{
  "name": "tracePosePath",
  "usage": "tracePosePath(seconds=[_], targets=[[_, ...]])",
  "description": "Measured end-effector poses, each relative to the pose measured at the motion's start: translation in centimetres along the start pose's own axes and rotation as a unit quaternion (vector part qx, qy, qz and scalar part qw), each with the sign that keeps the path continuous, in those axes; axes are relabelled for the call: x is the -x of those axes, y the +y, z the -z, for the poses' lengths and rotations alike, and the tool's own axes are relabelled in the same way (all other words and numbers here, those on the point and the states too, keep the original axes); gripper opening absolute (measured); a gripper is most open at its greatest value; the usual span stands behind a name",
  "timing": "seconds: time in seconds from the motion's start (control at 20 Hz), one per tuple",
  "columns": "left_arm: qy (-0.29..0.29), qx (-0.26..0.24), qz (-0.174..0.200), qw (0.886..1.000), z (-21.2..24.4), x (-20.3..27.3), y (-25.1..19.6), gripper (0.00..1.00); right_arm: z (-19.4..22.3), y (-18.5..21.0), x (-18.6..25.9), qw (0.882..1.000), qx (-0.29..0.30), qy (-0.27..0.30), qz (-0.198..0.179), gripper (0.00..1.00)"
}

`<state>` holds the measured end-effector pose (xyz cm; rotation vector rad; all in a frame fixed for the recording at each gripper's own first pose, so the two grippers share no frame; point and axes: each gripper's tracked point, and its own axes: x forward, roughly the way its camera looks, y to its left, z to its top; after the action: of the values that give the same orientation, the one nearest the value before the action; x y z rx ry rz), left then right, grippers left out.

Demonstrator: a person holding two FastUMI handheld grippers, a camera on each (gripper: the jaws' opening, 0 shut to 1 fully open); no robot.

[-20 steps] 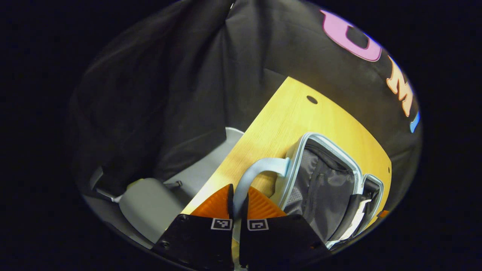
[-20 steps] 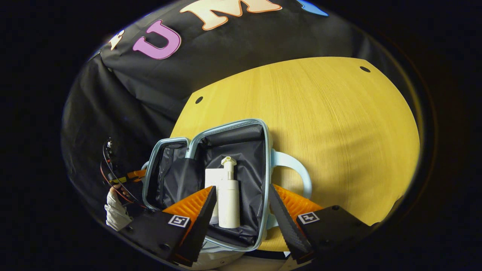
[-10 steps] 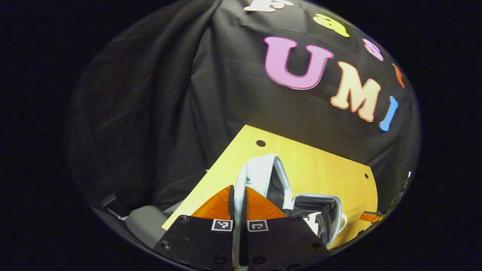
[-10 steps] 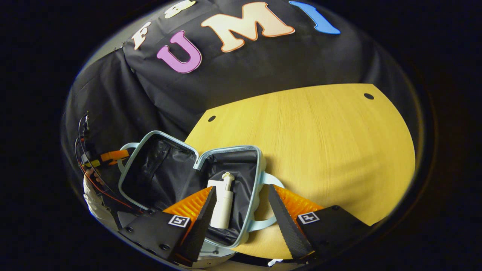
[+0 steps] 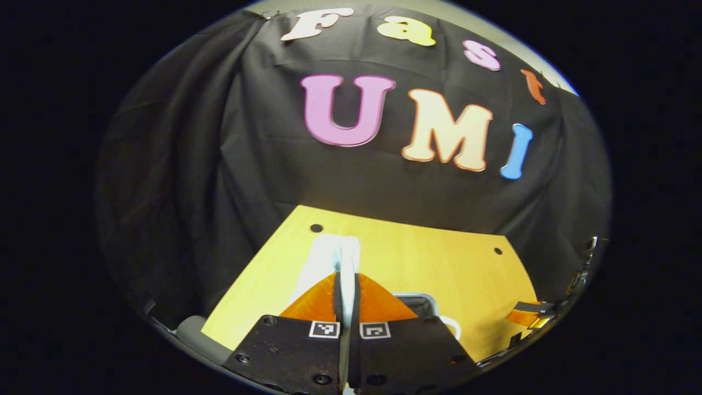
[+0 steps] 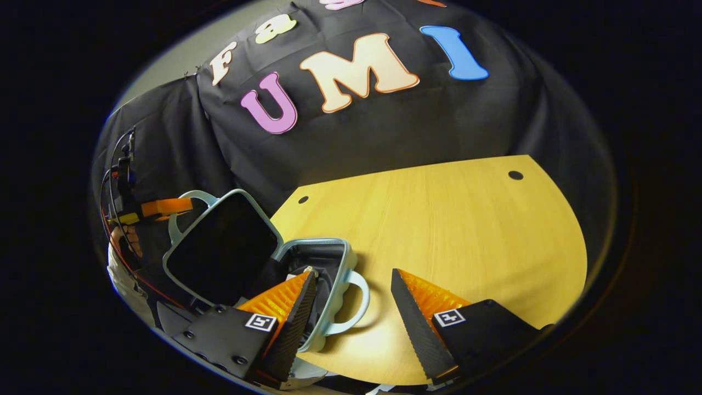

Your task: First open the suitcase, pack the skin care products into it, and then close the suitcase.

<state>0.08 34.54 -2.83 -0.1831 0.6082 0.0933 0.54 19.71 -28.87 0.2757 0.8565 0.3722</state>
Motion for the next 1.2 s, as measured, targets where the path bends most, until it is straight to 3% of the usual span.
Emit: tracePosePath(seconds=[0.45, 0.65, 0.95, 1.2], targets=[[0.038, -0.017, 0.101, 0.994, 4.9, -3.9, -14.0, 0.0, -1.7, -5.7, 4.4, 0.998, 0.012, -0.042, 0.049, 0.88], [0.098, -0.021, 0.144, 0.985, 11.0, -6.0, -19.1, 0.0, -2.2, -8.9, 6.7, 0.995, 0.007, -0.055, 0.082, 0.88], [0.182, -0.061, 0.157, 0.969, 19.8, -9.1, -22.7, 0.0, -2.2, -11.5, 8.8, 0.992, 0.004, -0.065, 0.112, 0.88], [0.209, -0.074, 0.155, 0.963, 23.6, -10.1, -23.4, 0.0, -1.9, -12.3, 9.5, 0.99, 0.012, -0.066, 0.127, 0.88]])
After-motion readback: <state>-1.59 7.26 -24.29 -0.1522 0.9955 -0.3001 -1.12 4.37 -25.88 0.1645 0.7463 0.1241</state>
